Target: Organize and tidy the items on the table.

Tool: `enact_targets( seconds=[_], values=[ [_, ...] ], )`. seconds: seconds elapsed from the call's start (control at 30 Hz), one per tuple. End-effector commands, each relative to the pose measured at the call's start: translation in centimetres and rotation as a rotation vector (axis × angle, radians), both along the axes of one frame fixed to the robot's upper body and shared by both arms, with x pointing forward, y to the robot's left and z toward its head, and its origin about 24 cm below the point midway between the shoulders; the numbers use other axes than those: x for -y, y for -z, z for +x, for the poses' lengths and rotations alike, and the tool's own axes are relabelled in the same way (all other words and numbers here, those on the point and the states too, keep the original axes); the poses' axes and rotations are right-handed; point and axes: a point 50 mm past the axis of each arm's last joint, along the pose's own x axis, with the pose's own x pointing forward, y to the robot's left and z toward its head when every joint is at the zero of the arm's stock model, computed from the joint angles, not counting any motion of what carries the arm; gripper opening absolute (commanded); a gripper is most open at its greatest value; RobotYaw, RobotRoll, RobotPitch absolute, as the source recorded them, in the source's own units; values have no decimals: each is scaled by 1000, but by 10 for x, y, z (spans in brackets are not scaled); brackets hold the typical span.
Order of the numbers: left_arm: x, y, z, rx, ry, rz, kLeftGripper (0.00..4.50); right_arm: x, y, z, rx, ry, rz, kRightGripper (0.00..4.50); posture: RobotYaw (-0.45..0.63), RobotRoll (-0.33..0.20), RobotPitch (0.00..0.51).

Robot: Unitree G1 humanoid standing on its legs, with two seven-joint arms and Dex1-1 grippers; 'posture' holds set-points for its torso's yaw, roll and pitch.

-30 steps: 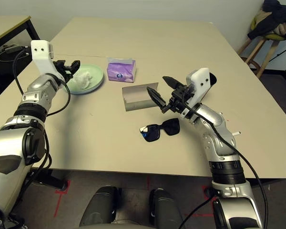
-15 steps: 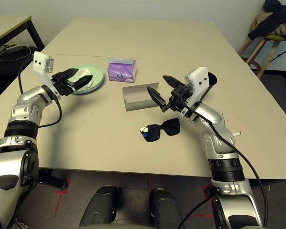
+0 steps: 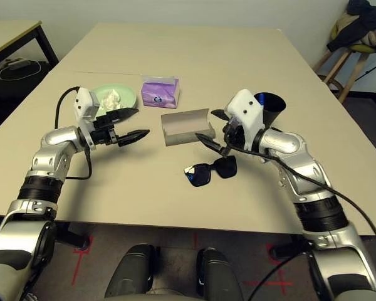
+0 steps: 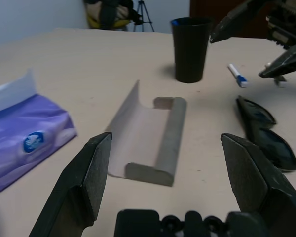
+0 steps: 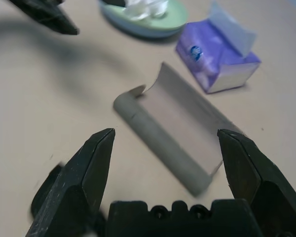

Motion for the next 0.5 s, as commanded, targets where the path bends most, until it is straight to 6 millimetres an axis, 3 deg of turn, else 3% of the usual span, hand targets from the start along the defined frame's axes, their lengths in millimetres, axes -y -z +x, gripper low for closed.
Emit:
enact_targets(
  seconds=[0.03, 0.27, 0.5],
  values=[
    [10, -2, -3, 9, 39, -10, 4462, 0, 0, -7, -27, -114, -181, 4500, 183, 0, 105],
    [27, -3, -5, 21, 64, -40, 4462, 9, 0, -7, -73, -254, -564, 4500, 213, 0, 118],
    [32, -4, -8, 36, 57, -57, 4462, -5, -8, 2, -114, -391, -812, 4500, 260, 0, 121]
  ],
)
